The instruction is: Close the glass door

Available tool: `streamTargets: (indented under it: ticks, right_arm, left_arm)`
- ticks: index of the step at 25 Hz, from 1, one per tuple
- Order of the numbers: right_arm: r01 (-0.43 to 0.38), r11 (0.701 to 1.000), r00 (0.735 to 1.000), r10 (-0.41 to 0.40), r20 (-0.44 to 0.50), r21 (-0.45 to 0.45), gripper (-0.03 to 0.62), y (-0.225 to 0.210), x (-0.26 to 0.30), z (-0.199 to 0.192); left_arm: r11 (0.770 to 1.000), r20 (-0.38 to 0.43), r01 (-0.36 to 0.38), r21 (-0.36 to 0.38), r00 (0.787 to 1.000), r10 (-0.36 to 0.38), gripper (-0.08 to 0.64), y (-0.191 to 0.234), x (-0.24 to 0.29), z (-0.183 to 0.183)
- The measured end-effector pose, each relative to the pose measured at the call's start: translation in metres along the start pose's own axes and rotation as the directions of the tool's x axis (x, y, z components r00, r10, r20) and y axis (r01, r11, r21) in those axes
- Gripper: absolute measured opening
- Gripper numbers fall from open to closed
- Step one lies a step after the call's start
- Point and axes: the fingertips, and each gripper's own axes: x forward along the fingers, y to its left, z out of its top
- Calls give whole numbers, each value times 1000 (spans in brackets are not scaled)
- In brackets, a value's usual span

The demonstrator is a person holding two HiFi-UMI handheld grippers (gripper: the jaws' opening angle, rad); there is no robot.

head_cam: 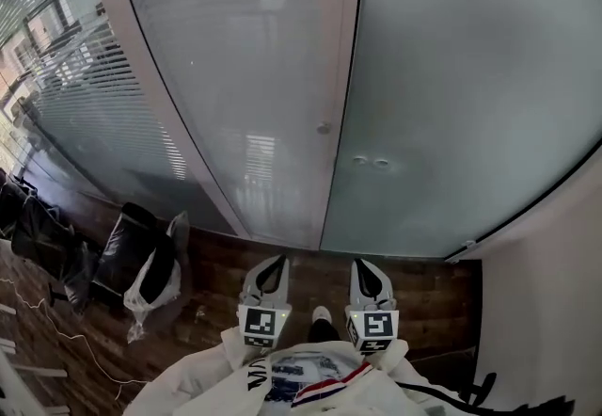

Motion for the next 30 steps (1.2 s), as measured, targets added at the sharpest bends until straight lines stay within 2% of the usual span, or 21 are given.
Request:
streamTargets:
  ticks: [5, 13, 17, 22, 26, 30]
  right_arm:
    - [16, 1000, 1000, -16, 18, -16, 5, 38, -47, -4]
    - [69, 998, 998, -69, -10, 9, 5, 71, -141, -28]
    - [86, 996, 996, -85, -32, 37, 5, 77, -175, -38]
    - [102, 995, 993, -100, -62, 22, 5, 81, -207, -48]
    - [112, 993, 991, -110, -76, 30, 5, 74, -231, -56]
    - [85, 996, 994, -82, -71, 35, 5, 70, -256, -64]
  left_arm:
    - [1000, 16, 27, -15, 1000, -27, 3, -5, -52, -10]
    - [994, 14, 102, -35, 995, -101, 3, -50, -126, -33]
    - [989, 8, 139, -54, 990, -139, 3, -73, -151, -42]
    - [984, -8, 163, -72, 986, -164, 3, -95, -171, -48]
    - [983, -9, 173, -58, 985, -174, 3, -118, -182, -48]
    - [986, -17, 162, -37, 987, -163, 3, -144, -197, -46]
